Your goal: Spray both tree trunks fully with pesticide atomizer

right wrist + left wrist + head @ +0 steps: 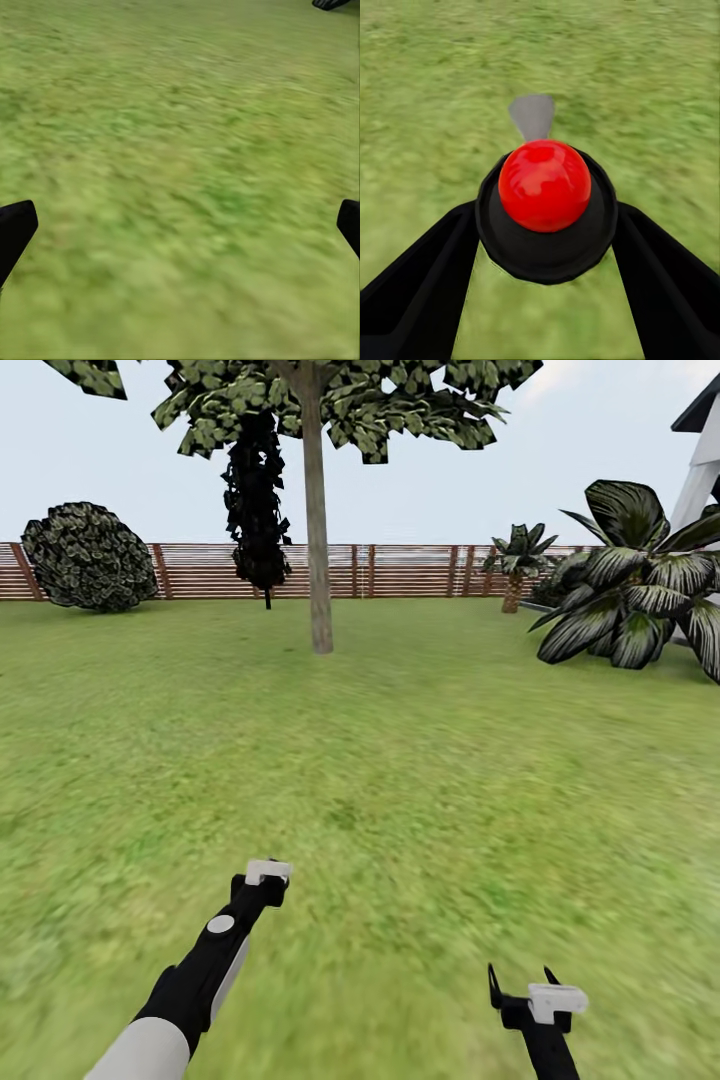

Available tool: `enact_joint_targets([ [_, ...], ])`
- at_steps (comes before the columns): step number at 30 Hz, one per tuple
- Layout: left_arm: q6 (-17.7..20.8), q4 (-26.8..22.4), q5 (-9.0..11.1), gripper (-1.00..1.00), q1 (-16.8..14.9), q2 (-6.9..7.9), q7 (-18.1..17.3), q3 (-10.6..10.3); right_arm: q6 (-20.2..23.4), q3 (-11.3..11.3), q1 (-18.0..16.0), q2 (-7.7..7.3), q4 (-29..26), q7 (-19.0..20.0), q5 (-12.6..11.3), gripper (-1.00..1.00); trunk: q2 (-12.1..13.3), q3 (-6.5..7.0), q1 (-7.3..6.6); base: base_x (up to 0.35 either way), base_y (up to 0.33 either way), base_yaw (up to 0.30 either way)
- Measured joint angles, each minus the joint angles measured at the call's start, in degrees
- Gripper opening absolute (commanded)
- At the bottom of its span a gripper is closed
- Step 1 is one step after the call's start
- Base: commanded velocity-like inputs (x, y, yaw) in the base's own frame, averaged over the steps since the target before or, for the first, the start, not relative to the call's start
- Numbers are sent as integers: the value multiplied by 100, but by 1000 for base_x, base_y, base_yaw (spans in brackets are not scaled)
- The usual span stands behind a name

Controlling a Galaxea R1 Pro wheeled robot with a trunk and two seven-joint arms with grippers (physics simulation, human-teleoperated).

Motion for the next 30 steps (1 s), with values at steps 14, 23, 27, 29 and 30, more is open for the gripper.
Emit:
enact_joint_targets([
  [14,0,0,0,-100,-1,-8,0,-4,0,10,0,2,15,-3,0,100,0,0,0,325,83,136],
  [23,0,0,0,-100,-1,-8,0,-4,0,10,0,2,15,-3,0,100,0,0,0,325,83,196],
  [27,0,0,1,-100,-1,-8,0,-4,0,10,0,2,15,-3,0,100,0,0,0,325,83,11],
  [29,0,0,0,-100,1,-9,0,-4,0,10,0,2,15,-3,0,100,0,0,0,325,83,3],
  [30,0,0,0,-100,0,-9,0,-4,0,10,0,2,15,-3,0,100,0,0,0,325,83,1],
])
